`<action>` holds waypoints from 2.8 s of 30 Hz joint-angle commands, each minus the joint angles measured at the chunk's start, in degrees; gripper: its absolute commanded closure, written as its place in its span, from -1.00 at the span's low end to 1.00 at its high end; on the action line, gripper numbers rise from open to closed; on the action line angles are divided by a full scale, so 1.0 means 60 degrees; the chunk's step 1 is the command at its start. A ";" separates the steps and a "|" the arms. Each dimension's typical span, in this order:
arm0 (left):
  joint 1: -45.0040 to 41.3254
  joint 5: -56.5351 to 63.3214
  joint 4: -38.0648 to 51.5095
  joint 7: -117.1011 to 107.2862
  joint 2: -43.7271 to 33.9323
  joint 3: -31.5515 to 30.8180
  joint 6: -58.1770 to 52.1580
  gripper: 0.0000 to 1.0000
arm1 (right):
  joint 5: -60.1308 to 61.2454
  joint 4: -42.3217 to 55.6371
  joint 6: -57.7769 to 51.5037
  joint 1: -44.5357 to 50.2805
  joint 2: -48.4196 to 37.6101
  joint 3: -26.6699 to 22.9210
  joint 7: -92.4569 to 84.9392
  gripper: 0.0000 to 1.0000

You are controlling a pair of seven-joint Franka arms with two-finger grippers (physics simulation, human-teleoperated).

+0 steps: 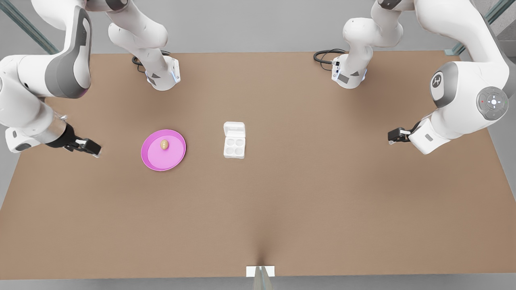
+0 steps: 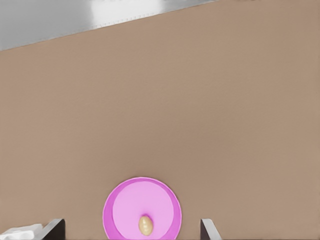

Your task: Pack egg into the box and close the box lid

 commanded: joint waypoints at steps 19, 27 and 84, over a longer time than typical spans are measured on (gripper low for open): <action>-0.0005 0.0030 0.0015 0.0036 0.0278 0.0015 -0.0970 -1.00 | -0.7752 -1.1930 1.2105 -0.0578 -0.4318 0.3257 1.0410 -1.00; -0.0005 -0.0131 0.0044 0.0124 0.0395 0.0000 -0.1043 -1.00 | -1.5675 -1.2560 1.2661 -0.1091 -0.3850 0.2671 1.5214 -1.00; -0.0005 -0.0175 0.0015 0.0036 0.0541 -0.0087 -0.1058 -1.00 | -2.4557 -1.1345 1.1431 -0.1515 0.0575 0.2817 2.4578 -1.00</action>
